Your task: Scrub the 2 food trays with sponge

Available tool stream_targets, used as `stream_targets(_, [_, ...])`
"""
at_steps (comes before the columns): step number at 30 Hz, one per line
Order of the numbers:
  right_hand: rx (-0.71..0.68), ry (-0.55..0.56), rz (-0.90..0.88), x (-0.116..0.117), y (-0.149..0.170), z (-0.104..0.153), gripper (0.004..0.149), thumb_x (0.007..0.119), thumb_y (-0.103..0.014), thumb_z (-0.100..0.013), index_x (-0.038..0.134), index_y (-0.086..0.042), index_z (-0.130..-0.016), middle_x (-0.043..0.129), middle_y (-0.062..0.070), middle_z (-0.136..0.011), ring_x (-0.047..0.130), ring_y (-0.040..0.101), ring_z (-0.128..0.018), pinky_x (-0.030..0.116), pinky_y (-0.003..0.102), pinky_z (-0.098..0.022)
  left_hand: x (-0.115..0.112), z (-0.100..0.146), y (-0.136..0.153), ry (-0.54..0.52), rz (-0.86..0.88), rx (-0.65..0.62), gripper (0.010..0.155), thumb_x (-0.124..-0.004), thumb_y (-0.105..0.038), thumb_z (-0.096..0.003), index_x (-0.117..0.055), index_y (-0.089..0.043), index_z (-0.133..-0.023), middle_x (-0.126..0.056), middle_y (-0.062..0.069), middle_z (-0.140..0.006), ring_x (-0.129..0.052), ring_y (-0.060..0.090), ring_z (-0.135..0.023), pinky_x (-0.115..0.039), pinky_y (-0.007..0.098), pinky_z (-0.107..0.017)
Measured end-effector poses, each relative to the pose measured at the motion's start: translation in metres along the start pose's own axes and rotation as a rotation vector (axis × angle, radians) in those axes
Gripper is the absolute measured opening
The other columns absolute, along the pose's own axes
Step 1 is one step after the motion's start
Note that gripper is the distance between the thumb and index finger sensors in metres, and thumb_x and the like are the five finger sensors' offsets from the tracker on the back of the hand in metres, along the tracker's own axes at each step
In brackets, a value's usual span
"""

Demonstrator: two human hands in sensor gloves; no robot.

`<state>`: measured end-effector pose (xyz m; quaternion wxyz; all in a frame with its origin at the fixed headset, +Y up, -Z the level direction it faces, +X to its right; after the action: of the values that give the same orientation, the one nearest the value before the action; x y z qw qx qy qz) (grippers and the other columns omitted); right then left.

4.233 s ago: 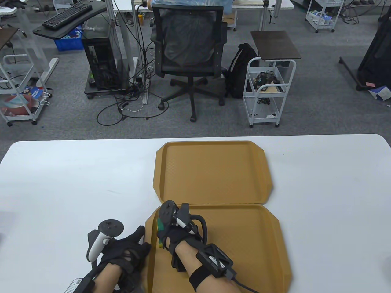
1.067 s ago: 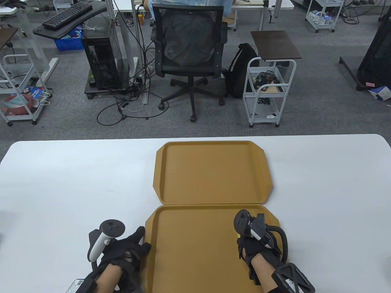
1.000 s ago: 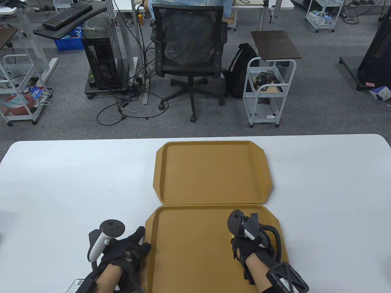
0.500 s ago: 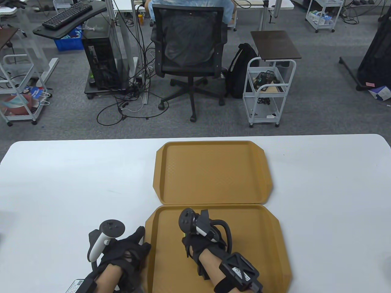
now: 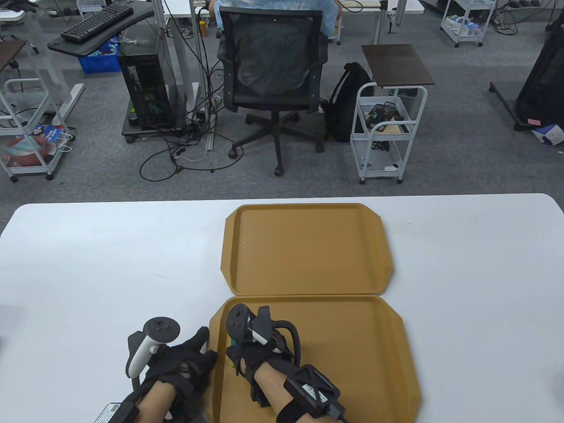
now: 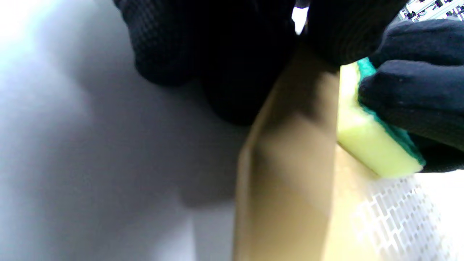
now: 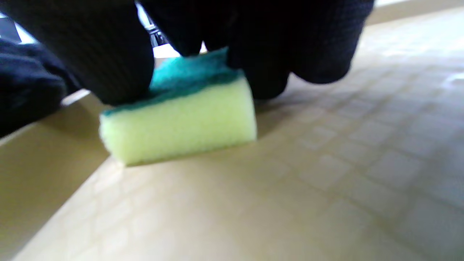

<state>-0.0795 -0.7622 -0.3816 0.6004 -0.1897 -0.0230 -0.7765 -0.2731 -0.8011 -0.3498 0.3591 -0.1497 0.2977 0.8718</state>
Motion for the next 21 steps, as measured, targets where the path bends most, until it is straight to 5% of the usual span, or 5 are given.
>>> stream_targets(14, [-0.088,-0.097,0.171,0.020,-0.025,0.054,0.082,0.087,-0.053,-0.043,0.053,-0.017,-0.108,0.051,0.018,-0.111,0.088,0.034,-0.065,0.081,0.051,-0.051,0.000,0.000,0.000,0.004,0.003,-0.002,0.072,-0.077,-0.055,-0.0490,-0.039,-0.050,-0.110,-0.093,-0.019,-0.078,-0.109,0.009,-0.046,-0.094,0.026,-0.038])
stream_targets(21, [-0.071,-0.107,0.208,0.014,-0.005,0.061,0.081,0.088,-0.052,-0.043,0.053,-0.018,-0.108,0.052,0.016,-0.111,0.088,0.034,-0.065,0.080,0.051,-0.051,0.000,0.000,0.000,0.003,0.003,-0.002,0.072,-0.077,-0.055,-0.0490,-0.039,-0.050,-0.110,-0.093,-0.019,-0.078,-0.109,0.009,-0.046,-0.094,0.026,-0.038])
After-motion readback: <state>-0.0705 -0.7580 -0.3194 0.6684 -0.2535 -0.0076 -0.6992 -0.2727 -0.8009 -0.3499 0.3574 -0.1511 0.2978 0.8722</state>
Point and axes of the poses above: the tracker on the back of each hand, its own y axis roughly to the little-finger side, its own z axis roughly from the fingertips to the wrist, x = y × z, the point moved 1 cm from there along -z, roughly from the wrist to the fingertips
